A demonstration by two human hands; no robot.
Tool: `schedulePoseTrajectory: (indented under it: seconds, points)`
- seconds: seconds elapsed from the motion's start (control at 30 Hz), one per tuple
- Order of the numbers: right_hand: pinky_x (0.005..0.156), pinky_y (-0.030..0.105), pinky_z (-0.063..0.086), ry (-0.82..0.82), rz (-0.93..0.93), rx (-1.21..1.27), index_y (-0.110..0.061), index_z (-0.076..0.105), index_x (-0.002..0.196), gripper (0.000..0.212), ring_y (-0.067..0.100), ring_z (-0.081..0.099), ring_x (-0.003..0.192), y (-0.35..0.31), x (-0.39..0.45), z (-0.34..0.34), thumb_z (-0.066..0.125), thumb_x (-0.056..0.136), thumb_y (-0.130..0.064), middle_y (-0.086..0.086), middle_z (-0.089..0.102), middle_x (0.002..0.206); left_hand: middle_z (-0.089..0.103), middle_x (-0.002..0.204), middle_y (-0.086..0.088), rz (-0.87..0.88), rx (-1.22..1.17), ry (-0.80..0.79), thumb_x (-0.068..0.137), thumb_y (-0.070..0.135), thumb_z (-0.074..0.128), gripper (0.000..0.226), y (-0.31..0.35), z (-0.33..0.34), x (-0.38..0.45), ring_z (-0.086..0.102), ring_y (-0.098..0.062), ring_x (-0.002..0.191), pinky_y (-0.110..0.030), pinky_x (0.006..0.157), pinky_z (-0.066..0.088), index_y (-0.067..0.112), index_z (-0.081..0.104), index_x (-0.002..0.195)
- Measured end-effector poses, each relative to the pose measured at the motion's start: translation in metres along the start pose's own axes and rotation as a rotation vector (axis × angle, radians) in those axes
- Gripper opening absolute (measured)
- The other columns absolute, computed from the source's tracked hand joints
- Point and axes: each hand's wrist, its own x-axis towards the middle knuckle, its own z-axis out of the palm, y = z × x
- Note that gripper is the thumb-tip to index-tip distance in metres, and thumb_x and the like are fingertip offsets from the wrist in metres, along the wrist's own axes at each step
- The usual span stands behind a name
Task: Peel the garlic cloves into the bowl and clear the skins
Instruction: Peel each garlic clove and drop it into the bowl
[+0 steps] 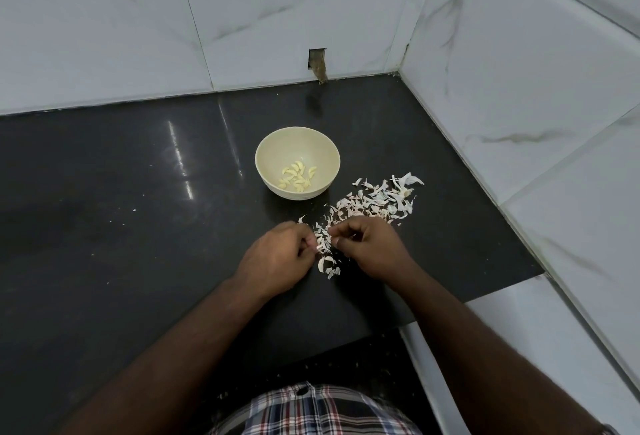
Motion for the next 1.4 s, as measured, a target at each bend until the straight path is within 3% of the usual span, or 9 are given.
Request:
schedulePoseTrajectory:
  seconds: [0.23,0.4,0.5,0.6,0.8,0.97,1.07,1.27,1.4]
  points:
    - [0.068,0.024,0.052,-0.022,-0.052,0.065,-0.030,0.073,0.082,0.013,-0.003,0.061,0.064,-0.009,-0.003,0.002,0.076,0.086,-0.018,-0.017,0.071,0.072,0.067,0.079,0.011,-0.047,-0.205,0.002,0.092,0.027,0.064,0.006,0.006,-0.010,0.000,0.060,-0.002,0.073,-0.020,0.064,0.045,0.032,0.065,0.090]
    - [0.069,0.036,0.054,0.014,-0.035,0.145,-0.025,0.071,0.078,0.014,0.008,0.063,0.066,-0.010,-0.001,0.003,0.075,0.086,-0.015,-0.005,0.071,0.071,0.072,0.082,-0.004,-0.081,-0.538,-0.016,0.081,0.041,0.075,0.011,0.005,-0.011,0.000,0.067,-0.022,0.075,-0.042,0.074,0.056,0.032,0.073,0.088]
    - [0.065,0.031,0.050,0.032,-0.037,0.164,-0.026,0.071,0.077,0.017,0.006,0.060,0.063,-0.011,-0.002,0.007,0.075,0.086,-0.012,-0.010,0.068,0.068,0.073,0.079,-0.009,-0.142,-0.642,0.019,0.086,0.024,0.078,0.005,0.007,-0.012,0.001,0.061,-0.012,0.067,-0.036,0.069,0.052,0.020,0.076,0.084]
    - [0.068,0.038,0.055,0.097,-0.055,0.134,-0.031,0.069,0.074,0.022,0.009,0.062,0.065,-0.014,-0.001,0.011,0.074,0.085,-0.012,-0.014,0.068,0.068,0.073,0.074,-0.006,-0.202,-0.780,0.014,0.089,0.010,0.072,0.005,0.014,-0.012,0.001,0.060,-0.009,0.064,-0.027,0.068,0.050,0.009,0.074,0.084]
    - [0.070,0.036,0.055,0.199,-0.140,0.076,-0.035,0.068,0.074,0.027,0.008,0.063,0.071,-0.020,-0.004,0.012,0.073,0.084,-0.011,-0.012,0.069,0.078,0.068,0.072,0.001,-0.284,-0.864,-0.059,0.096,0.013,0.062,0.019,0.020,-0.015,0.001,0.054,-0.007,0.061,-0.018,0.054,0.039,0.014,0.072,0.080]
    - [0.059,0.029,0.049,0.133,0.003,0.238,-0.017,0.073,0.078,0.011,0.012,0.059,0.059,-0.029,-0.005,0.007,0.073,0.087,-0.010,-0.002,0.068,0.065,0.071,0.076,-0.010,-0.181,-0.782,0.081,0.091,0.013,0.071,0.007,0.018,-0.014,0.000,0.060,-0.012,0.066,-0.033,0.069,0.051,0.015,0.073,0.084]
    - [0.049,0.022,0.042,0.068,0.164,0.441,-0.003,0.070,0.081,0.009,0.014,0.054,0.055,-0.035,-0.008,0.005,0.067,0.089,-0.001,0.008,0.062,0.062,0.070,0.076,0.003,-0.099,-0.562,0.141,0.089,0.026,0.072,0.007,0.014,-0.011,-0.001,0.065,-0.014,0.071,-0.038,0.073,0.054,0.030,0.071,0.083]
    - [0.049,0.022,0.037,-0.104,0.436,0.753,-0.008,0.064,0.087,0.012,0.011,0.058,0.054,-0.038,-0.006,0.000,0.058,0.094,-0.001,0.007,0.068,0.078,0.066,0.077,0.012,0.011,-0.466,0.214,0.092,0.022,0.070,0.012,0.019,-0.011,-0.009,0.061,-0.006,0.072,-0.022,0.066,0.047,0.032,0.070,0.086]
    - [0.048,0.021,0.038,-0.168,0.461,0.814,-0.010,0.063,0.088,0.012,0.011,0.057,0.055,-0.036,-0.005,-0.002,0.056,0.097,-0.007,0.003,0.066,0.076,0.067,0.079,0.014,0.017,-0.531,0.219,0.092,0.017,0.071,0.012,0.019,-0.009,-0.008,0.062,-0.003,0.074,-0.020,0.069,0.050,0.029,0.071,0.089]
